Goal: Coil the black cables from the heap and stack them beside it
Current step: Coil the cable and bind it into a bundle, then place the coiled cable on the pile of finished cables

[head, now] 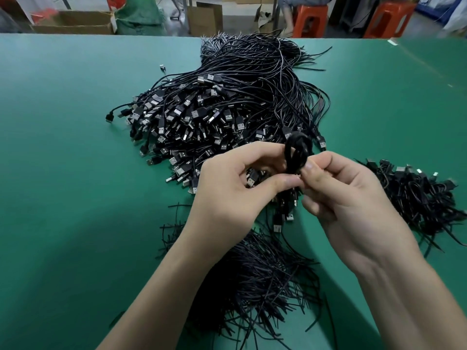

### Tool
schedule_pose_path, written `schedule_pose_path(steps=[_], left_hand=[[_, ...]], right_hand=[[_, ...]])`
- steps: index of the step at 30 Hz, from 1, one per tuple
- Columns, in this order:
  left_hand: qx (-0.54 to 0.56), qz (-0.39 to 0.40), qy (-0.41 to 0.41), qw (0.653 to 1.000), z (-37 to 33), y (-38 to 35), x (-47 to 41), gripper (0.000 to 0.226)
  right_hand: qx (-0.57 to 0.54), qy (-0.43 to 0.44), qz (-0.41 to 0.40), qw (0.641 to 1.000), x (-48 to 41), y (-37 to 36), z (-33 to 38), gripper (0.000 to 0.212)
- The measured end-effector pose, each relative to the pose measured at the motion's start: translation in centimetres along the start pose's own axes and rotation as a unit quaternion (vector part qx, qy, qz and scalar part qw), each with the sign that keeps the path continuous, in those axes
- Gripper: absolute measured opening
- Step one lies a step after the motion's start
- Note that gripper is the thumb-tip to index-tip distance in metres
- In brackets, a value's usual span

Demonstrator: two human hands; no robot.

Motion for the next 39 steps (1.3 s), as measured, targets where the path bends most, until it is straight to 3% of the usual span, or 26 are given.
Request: schedule_pose_path(steps=[4,7,10,12,16,19,22,24,26,28,30,34,39], left_hand=[[-0.106,-0.002,-0.11,0.988,-2.0,0.4,0.2,0.018],[-0.205,-0.006,-0.198,0.958,-3.2,0.2,0.6,0.013],[-0.248,0.005,-0.239,0.939,-3.5,-0.4,1.1,0.017],[-0.239,0.005,-0.222,0.945,-3.0,-0.2,1.1,0.016],[-0.188,-0.01,-0.15,0.971,-1.3,0.3,0.9,0.018],[-0.202,0.027,-0.132,0.97,-0.6,-0.8,1.0,0.021],[-0.222,0.063,-0.111,0.967,0.1,-1.4,0.9,0.023],[-0.234,0.077,-0.096,0.964,0.5,-1.5,0.8,0.023],[-0.247,0.088,-0.074,0.962,1.0,-1.3,0.6,0.025],[-0.268,0.085,-0.041,0.959,1.7,-1.0,0.2,0.026],[-0.307,0.06,-0.001,0.95,2.4,-0.1,-0.6,0.025],[-0.374,0.016,0.079,0.924,3.8,1.4,-2.2,0.02],[-0.451,0.021,0.129,0.883,5.4,0.8,-4.7,0.019]], right_hand=[[-0.074,-0.081,0.023,0.994,-0.1,-0.5,-1.5,0.003],[-0.099,-0.121,0.015,0.988,0.0,-0.5,-2.2,0.01],[-0.124,-0.149,0.0,0.981,0.3,-0.5,-3.0,0.01],[-0.105,-0.126,-0.022,0.986,0.3,-0.3,-2.9,0.008],[0.044,-0.038,-0.039,0.998,0.2,0.3,-1.2,0.011],[0.099,-0.015,-0.007,0.995,-0.2,0.7,-0.6,0.018],[0.192,0.009,-0.043,0.98,-0.7,2.7,0.1,0.014],[0.298,0.05,-0.086,0.949,-1.0,4.6,1.1,0.015],[0.443,0.087,-0.138,0.881,-1.1,6.3,2.5,0.015],[0.563,0.082,-0.173,0.804,-1.2,8.1,3.2,0.016],[0.634,0.036,-0.173,0.753,-1.7,9.9,2.7,0.023],[0.689,-0.096,-0.146,0.703,-1.6,12.8,1.4,0.045],[0.714,-0.099,-0.15,0.676,-0.6,12.3,2.7,0.051]])
Point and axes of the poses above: each hand's wrist, its own x-axis away from the middle knuckle, its own y-axis out of the back of the hand, z = x × y, the point moved 10 cm from there along -x, towards the middle knuckle, and after that the axes turned 4 degrees about x, right-handed, at the moved point
